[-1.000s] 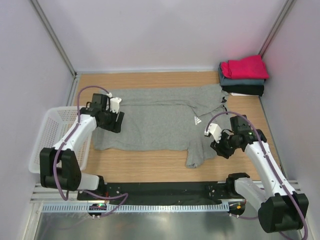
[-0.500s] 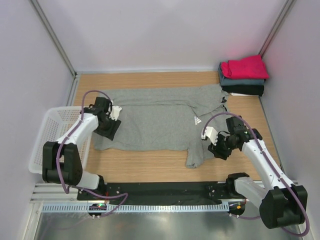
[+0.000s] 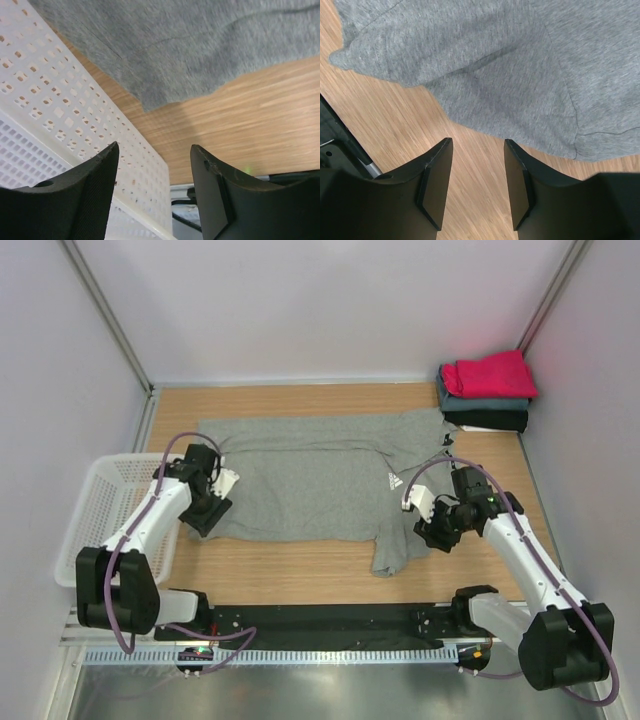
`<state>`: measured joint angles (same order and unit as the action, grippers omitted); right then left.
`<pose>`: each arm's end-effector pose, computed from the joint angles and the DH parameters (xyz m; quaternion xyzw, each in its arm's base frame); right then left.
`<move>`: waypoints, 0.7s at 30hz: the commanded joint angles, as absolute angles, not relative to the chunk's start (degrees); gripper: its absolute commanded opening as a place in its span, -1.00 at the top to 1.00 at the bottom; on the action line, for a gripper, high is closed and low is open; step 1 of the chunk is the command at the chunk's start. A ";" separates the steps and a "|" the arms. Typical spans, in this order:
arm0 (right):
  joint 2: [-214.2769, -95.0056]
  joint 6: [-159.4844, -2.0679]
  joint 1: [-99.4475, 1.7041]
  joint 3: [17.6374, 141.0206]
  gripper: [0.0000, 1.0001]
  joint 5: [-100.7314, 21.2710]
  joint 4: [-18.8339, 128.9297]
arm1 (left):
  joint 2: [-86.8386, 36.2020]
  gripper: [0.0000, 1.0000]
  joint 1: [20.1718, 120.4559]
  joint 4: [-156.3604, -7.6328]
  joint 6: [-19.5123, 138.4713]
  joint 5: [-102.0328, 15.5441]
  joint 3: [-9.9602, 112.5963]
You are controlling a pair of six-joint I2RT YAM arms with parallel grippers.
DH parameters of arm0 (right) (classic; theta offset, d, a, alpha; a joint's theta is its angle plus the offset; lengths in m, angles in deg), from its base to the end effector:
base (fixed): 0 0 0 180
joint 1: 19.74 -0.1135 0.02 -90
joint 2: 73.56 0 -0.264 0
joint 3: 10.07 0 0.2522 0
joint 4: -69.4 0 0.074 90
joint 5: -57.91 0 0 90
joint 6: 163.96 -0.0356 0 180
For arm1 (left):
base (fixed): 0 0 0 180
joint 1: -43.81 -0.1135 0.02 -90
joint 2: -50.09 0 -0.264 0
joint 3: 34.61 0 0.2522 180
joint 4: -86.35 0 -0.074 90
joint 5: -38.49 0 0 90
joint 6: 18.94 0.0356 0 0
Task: Fold and stack the t-shirts
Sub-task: Fold the tshirt
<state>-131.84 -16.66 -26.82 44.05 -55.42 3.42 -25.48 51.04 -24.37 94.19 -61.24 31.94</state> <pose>0.1660 0.0348 0.2194 -0.5434 0.7978 0.1087 0.2374 0.2244 -0.0224 0.2228 0.2512 0.9589 0.0976 0.0889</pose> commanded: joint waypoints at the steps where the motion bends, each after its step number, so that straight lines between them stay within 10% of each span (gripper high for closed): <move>1: -132.27 -17.18 -27.48 46.50 -0.03 -56.61 4.49 | -24.35 -0.23 51.20 -21.18 100.41 -64.25 32.06; 21: -134.20 -18.24 -27.74 46.32 -0.04 -54.77 7.04 | -31.74 -0.21 50.06 -26.63 107.09 -68.03 30.57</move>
<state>-133.72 -17.82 -27.43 44.77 -54.92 5.23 -32.21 51.56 -26.49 104.80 -62.66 29.89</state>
